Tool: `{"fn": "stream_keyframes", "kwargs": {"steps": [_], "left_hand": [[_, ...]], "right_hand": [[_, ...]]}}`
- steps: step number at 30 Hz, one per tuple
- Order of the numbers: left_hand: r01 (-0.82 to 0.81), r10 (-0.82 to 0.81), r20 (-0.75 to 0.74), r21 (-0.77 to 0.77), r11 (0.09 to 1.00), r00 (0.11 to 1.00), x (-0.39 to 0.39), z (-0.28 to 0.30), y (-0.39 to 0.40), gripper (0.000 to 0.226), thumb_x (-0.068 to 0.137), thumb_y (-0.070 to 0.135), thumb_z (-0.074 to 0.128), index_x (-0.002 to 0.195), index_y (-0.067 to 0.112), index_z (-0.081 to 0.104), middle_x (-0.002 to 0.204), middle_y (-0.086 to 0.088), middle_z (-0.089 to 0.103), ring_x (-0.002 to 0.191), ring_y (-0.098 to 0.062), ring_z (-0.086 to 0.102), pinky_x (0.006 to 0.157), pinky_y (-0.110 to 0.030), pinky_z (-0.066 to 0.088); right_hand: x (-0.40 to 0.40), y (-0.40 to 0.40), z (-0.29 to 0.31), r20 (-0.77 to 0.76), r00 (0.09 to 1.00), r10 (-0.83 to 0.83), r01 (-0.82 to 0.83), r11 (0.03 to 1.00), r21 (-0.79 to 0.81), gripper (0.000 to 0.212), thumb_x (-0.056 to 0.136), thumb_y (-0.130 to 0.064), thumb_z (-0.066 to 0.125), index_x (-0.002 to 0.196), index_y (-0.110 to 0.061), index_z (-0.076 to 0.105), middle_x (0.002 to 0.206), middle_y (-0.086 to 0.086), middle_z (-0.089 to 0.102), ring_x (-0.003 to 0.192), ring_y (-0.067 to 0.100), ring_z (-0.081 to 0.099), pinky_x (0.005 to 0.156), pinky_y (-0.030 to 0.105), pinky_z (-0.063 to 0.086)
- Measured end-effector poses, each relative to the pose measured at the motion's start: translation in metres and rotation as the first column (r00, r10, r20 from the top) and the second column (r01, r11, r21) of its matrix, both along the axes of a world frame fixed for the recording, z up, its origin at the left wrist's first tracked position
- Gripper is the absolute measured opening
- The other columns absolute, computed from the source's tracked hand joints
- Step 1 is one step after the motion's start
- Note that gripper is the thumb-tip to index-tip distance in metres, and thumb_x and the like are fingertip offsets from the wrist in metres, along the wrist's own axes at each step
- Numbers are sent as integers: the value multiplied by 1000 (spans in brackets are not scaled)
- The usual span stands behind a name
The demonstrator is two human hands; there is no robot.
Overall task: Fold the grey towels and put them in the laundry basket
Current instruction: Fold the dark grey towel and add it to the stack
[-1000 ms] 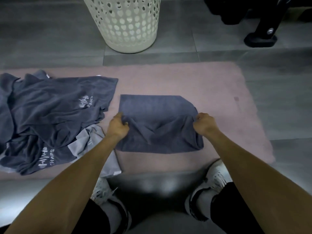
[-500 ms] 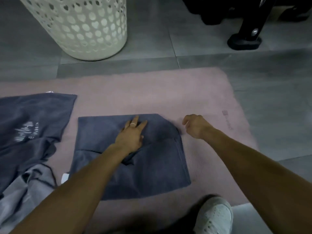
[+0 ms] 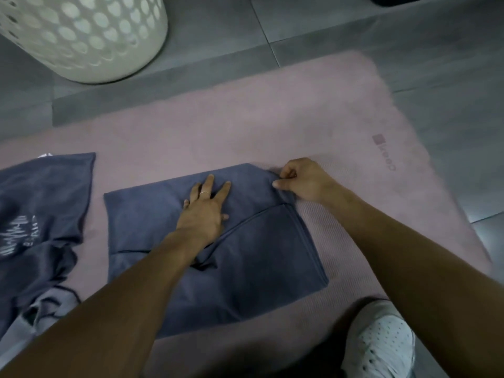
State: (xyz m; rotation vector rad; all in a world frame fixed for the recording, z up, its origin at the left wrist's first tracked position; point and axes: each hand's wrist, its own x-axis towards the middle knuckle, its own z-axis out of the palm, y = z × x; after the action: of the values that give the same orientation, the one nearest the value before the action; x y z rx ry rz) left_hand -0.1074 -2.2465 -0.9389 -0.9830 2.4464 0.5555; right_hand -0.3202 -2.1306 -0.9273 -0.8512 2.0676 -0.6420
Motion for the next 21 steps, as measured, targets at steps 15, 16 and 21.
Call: {"fn": "stream_keyframes", "kwargs": {"steps": [15,16,21], "left_hand": [[-28,28,17,-40,999,999,-20,17,-5,70,87,29,63,148,28,28,153,-8,16,138,-33,21,101,-47,42],[-11,10,-14,-87,996,1000,-24,19,-7,62,87,30,61,143,25,35,147,-9,25,133,-34,32,98,-46,43],[44,-62,-340,-59,997,938,-48,17,-21,56,90,25,60,142,25,40,141,-8,36,122,-30,47,93,-43,48]], "right_hand": [[9,9,20,553,756,-350,474,875,-94,30,86,10,52,98,-9,71,97,10,71,90,20,66,80,26,55],[12,11,24,543,786,-297,425,897,-124,28,89,8,51,101,-7,71,93,11,71,82,19,66,75,25,56],[20,10,21,297,954,-38,115,962,-248,31,87,3,64,115,-10,66,81,4,69,56,8,63,56,19,53]]}}
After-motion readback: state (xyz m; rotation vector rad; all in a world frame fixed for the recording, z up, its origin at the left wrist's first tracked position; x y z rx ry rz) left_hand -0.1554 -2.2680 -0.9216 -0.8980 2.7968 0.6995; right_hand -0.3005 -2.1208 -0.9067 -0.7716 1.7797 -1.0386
